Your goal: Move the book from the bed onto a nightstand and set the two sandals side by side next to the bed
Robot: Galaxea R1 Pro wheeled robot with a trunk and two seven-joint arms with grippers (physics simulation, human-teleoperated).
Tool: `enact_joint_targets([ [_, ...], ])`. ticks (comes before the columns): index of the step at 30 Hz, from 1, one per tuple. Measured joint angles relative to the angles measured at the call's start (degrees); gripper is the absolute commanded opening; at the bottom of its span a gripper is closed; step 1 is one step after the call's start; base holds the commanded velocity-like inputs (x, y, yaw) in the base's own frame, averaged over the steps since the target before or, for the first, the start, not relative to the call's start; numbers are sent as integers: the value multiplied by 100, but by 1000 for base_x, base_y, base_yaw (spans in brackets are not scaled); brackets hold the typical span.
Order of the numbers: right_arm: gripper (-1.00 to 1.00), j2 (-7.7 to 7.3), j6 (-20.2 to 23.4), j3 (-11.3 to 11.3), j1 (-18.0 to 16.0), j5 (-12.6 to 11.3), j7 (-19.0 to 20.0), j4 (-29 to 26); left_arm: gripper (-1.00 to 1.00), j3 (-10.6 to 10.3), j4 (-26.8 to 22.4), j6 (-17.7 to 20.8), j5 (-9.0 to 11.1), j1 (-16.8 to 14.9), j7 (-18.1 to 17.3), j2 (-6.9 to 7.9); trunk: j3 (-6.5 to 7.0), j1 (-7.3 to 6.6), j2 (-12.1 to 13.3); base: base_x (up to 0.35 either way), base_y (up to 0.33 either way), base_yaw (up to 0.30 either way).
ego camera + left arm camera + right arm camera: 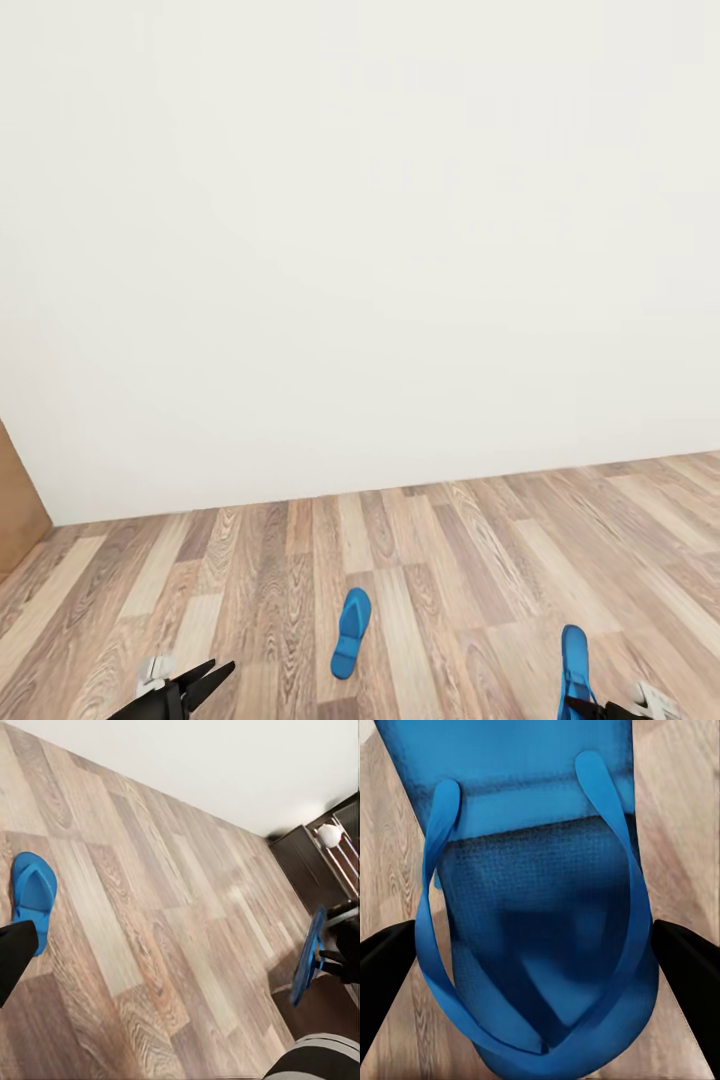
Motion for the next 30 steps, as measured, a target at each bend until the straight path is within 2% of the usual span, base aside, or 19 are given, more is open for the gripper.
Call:
enact_joint_targets([
  [30, -100, 0, 0, -2, 0, 0, 0, -1, 100, 0, 0, 0, 2, 0, 5, 0, 97, 0, 0, 0, 0, -300],
])
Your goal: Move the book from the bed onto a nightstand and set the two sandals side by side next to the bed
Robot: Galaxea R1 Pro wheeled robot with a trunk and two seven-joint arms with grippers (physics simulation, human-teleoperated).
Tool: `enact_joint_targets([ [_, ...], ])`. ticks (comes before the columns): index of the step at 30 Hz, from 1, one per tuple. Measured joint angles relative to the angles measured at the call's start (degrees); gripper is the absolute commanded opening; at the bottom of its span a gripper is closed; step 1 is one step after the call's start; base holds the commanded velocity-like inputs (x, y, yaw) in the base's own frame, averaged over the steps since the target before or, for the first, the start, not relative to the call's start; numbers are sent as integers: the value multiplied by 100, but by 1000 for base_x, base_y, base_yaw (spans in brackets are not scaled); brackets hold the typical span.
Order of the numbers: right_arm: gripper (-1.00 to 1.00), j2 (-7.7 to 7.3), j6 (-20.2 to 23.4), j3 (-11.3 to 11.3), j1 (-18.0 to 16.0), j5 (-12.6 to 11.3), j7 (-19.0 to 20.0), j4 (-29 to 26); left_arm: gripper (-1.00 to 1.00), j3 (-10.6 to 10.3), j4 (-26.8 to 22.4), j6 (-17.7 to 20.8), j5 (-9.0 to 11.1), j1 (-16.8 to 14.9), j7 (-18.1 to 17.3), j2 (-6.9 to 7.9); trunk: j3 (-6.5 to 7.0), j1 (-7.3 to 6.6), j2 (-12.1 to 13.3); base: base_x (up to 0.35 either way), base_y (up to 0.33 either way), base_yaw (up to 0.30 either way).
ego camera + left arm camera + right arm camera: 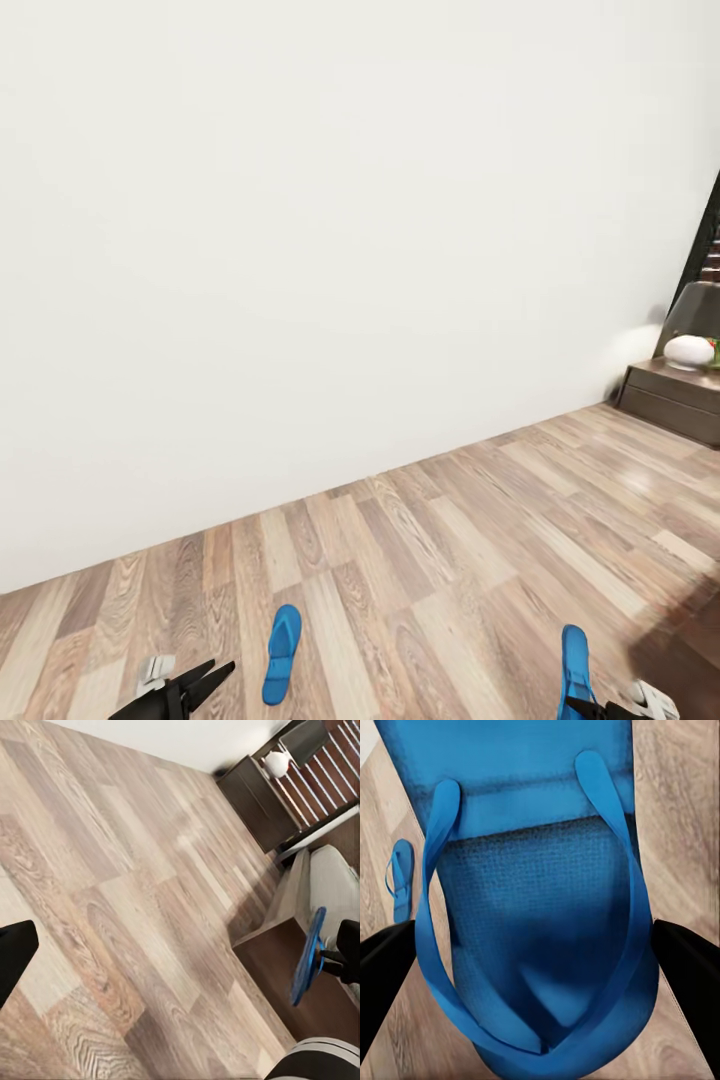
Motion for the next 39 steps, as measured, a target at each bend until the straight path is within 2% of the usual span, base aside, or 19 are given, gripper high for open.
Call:
enact_joint_targets([
  [11, -100, 10, -7, 9, 0, 24, -16, 13, 100, -3, 0, -10, -5, 0, 57, -11, 39, 0, 0, 0, 0, -299],
  [15, -100, 159, -14, 4, 0, 37, -24, 8, 100, -6, 0, -17, -6, 0, 67, -17, 54, 0, 0, 0, 0, -299],
  [18, -100, 184, -16, 0, 0, 40, -26, 3, 100, -8, 0, -17, -6, 0, 64, -17, 64, 0, 0, 0, 0, -298],
  [29, -100, 194, -17, -7, -2, 40, -11, 2, 100, -3, -1, -11, -5, 1, 53, -17, 82, 0, 0, 0, 0, -140],
  [39, -100, 196, -17, 3, 0, 42, -9, 1, 100, -6, 0, -9, -5, 0, 44, -18, 52, 0, 0, 0, 0, -263],
])
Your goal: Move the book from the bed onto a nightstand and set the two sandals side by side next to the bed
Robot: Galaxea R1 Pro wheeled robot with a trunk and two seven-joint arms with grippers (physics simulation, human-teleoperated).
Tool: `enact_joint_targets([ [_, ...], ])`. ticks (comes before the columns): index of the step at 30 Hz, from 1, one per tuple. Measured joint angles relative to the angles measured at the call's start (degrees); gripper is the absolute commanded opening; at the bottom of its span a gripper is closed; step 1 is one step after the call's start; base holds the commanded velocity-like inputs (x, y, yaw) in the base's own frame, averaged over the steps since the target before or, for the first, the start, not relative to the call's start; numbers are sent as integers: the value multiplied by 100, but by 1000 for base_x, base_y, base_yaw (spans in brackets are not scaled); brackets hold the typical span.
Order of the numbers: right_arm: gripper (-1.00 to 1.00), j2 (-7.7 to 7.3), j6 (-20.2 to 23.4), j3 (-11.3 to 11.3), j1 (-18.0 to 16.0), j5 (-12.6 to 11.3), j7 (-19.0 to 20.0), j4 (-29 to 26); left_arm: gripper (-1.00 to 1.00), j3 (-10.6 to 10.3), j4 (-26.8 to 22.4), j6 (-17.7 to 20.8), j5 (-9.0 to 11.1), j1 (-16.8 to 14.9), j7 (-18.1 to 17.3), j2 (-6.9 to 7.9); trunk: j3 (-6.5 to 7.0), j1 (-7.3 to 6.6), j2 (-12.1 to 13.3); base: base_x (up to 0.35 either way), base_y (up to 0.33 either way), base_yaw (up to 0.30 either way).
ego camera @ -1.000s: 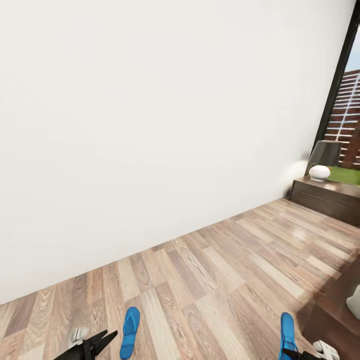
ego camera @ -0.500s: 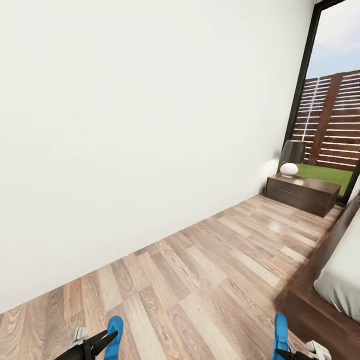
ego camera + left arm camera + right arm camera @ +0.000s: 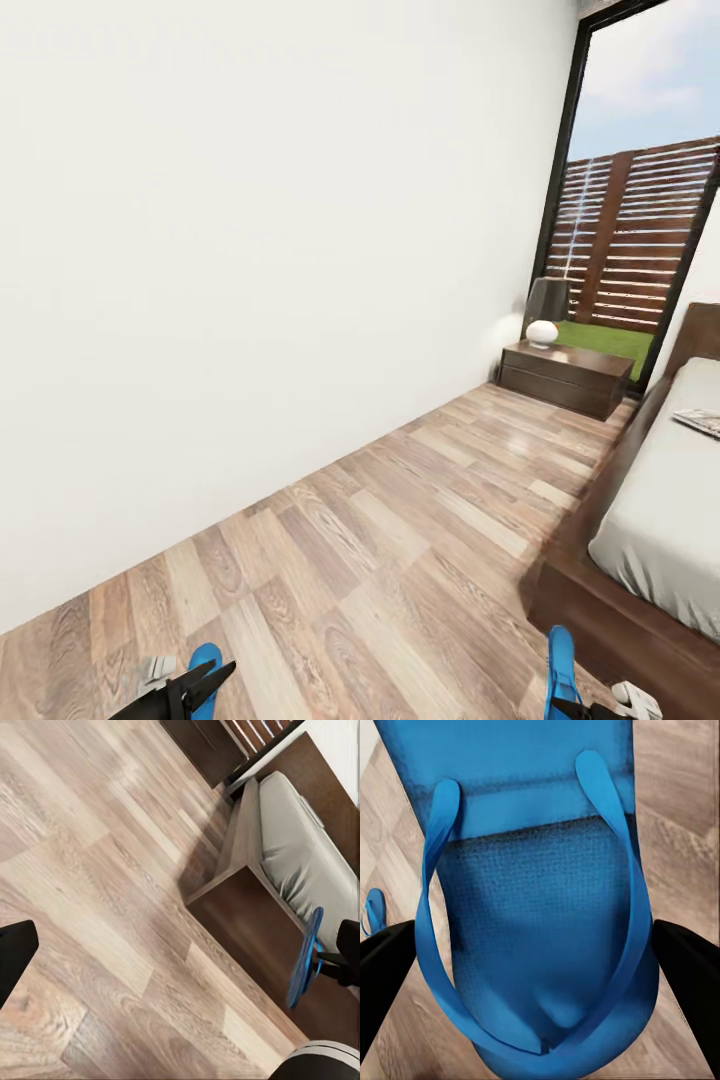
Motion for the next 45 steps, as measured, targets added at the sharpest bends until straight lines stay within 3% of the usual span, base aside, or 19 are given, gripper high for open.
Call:
enact_joint_targets([
  [24, -100, 6, -17, 0, 1, 0, -2, 6, 100, 5, 0, 0, 0, 0, 0, 3, -62, 0, 0, 0, 0, -269],
  [45, -100, 7, -18, -1, -2, 2, -3, 28, 100, 6, -2, 3, 1, 2, 0, 2, -195, 0, 0, 0, 0, -12],
])
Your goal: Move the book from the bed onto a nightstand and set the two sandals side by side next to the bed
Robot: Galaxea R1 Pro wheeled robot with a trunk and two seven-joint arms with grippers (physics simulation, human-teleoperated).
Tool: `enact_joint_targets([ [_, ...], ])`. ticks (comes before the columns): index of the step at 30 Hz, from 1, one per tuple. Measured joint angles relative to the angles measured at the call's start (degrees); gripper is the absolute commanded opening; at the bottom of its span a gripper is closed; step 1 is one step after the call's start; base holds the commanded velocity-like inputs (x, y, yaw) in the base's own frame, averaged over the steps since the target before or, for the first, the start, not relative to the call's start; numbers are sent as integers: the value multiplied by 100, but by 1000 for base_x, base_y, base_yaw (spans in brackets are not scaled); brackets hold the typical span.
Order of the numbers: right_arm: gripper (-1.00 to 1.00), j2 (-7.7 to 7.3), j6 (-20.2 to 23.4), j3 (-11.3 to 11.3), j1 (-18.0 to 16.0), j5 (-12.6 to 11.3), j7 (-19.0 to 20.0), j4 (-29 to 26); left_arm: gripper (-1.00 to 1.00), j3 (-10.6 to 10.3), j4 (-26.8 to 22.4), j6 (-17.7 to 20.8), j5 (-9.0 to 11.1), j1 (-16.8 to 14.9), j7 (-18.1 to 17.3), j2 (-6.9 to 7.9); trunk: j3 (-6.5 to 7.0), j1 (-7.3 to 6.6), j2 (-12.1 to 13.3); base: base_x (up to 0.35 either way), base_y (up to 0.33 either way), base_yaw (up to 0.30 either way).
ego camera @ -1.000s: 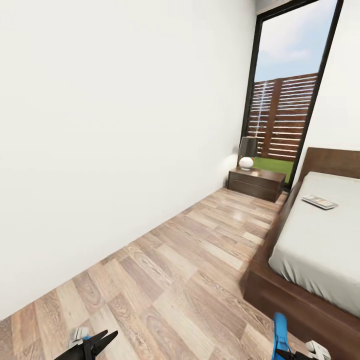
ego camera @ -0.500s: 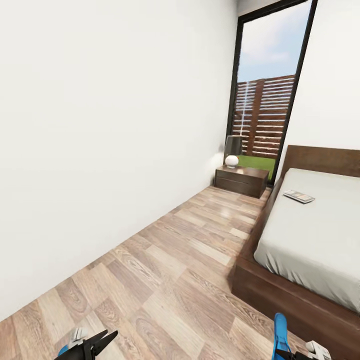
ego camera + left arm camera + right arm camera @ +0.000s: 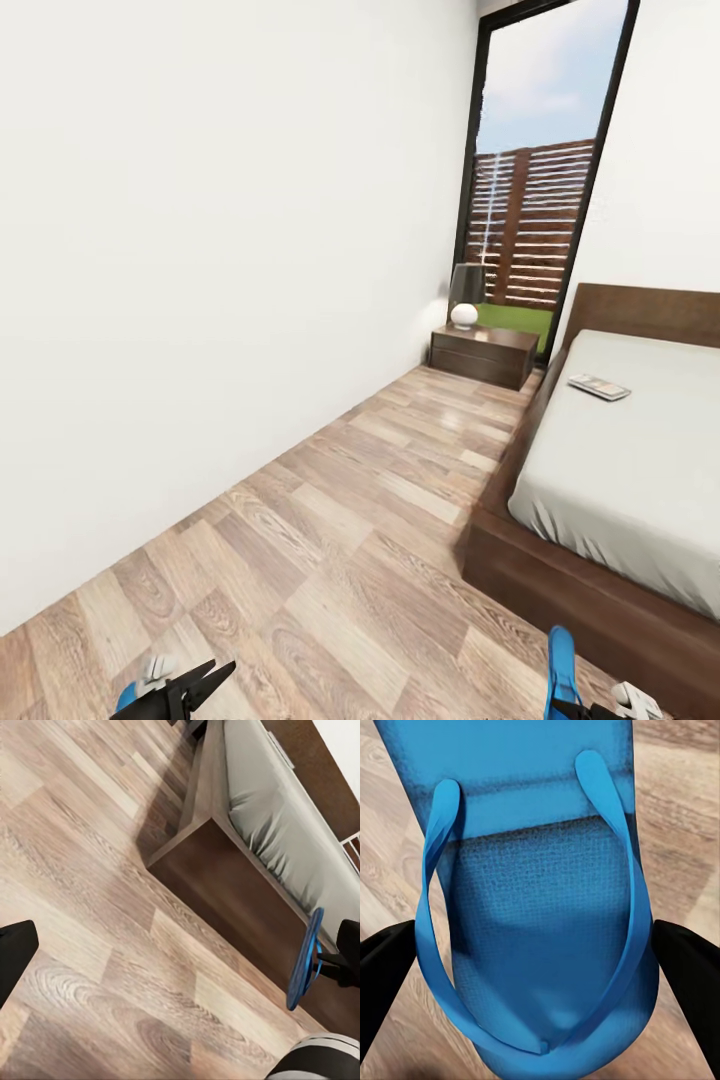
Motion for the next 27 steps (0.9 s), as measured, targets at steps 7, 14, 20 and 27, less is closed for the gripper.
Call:
enact_joint_targets([
  [7, -100, 0, 0, 0, 1, 0, -4, 0, 100, 1, 0, 2, 0, 0, -2, 4, -63, 0, 0, 0, 0, 0],
  [14, -100, 0, 0, 0, 0, 0, -7, 0, 100, 1, 0, 1, 0, 0, 0, 1, -127, 0, 0, 0, 0, 0],
  [20, -100, 0, 0, 2, 0, 1, -13, 7, 100, 1, 0, 2, 0, 0, 1, 1, -181, 0, 0, 0, 0, 0],
  [27, -100, 0, 0, 0, 0, 1, -16, 9, 100, 1, 0, -3, 0, 0, 1, 3, -245, 0, 0, 0, 0, 0],
])
